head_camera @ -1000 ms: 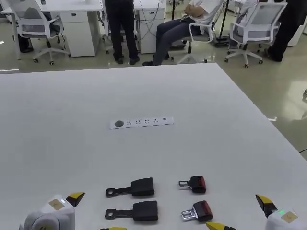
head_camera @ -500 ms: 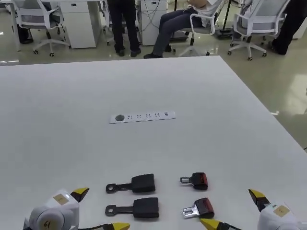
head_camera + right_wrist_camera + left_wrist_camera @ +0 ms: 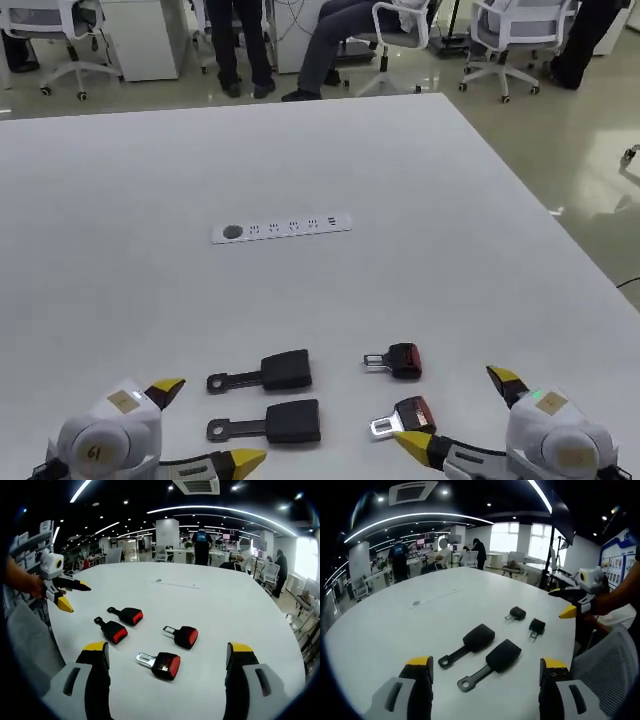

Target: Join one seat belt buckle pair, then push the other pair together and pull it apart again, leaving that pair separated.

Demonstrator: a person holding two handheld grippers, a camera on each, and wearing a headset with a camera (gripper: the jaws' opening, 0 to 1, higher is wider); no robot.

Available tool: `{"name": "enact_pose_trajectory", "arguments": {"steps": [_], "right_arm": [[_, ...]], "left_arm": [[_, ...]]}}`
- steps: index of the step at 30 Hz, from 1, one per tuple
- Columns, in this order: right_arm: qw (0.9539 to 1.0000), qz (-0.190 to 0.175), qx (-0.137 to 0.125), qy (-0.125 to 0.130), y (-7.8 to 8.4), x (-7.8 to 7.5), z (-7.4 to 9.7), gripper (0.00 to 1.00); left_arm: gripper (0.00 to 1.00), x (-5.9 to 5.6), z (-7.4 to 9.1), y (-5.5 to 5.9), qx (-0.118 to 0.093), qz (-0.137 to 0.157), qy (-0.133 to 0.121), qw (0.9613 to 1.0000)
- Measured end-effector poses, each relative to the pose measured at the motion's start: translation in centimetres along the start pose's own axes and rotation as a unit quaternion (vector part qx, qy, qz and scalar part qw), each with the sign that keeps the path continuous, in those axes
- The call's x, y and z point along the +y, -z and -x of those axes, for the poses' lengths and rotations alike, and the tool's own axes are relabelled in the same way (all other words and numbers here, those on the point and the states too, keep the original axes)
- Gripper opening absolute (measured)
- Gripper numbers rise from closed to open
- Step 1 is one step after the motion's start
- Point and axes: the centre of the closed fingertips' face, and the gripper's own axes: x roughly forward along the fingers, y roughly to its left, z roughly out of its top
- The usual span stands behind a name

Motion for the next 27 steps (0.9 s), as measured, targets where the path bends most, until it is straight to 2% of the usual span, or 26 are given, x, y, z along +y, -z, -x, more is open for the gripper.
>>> {"name": "enact_pose_trajectory", "arguments": {"steps": [4,9,11,14,18,23,27], "right_arm": [[1.0000,-0.004,0.003,-0.007,0.2,0.3,-0.3,0.97],[0.9999,-0.007,0.008,-0.010,0.5,0.5,-0.5,0.97],[0.9998,-0.008,0.011,-0.012,0.6,0.5,-0.7,0.97],[0.9997,-0.007,0.014,-0.016,0.8,0.5,-1.0,0.96],[0.9994,-0.014,0.021,-0.022,1.0,0.6,-1.3,0.94],[0.9992,-0.012,0.027,-0.028,1.4,0.9,-1.7,0.93],[0.9981,0.003,0.031,-0.054,2.0,1.6,-2.0,0.89]], "left_arm": [[0.90,-0.3,-0.7,-0.2,0.003,0.001,0.008,1.0000],[0.89,-0.3,-1.6,-0.7,-0.006,0.014,0.012,0.9998],[0.89,-0.5,-2.0,-0.4,-0.001,0.008,0.018,0.9998],[0.89,-1.4,-2.4,-0.5,0.008,-0.002,0.026,0.9996],[0.89,-1.9,-3.2,0.6,0.022,-0.018,0.037,0.9989],[0.89,-2.4,-3.5,0.4,0.021,-0.011,0.044,0.9987],[0.86,-2.4,-3.9,0.8,0.023,-0.016,0.053,0.9982]]}}
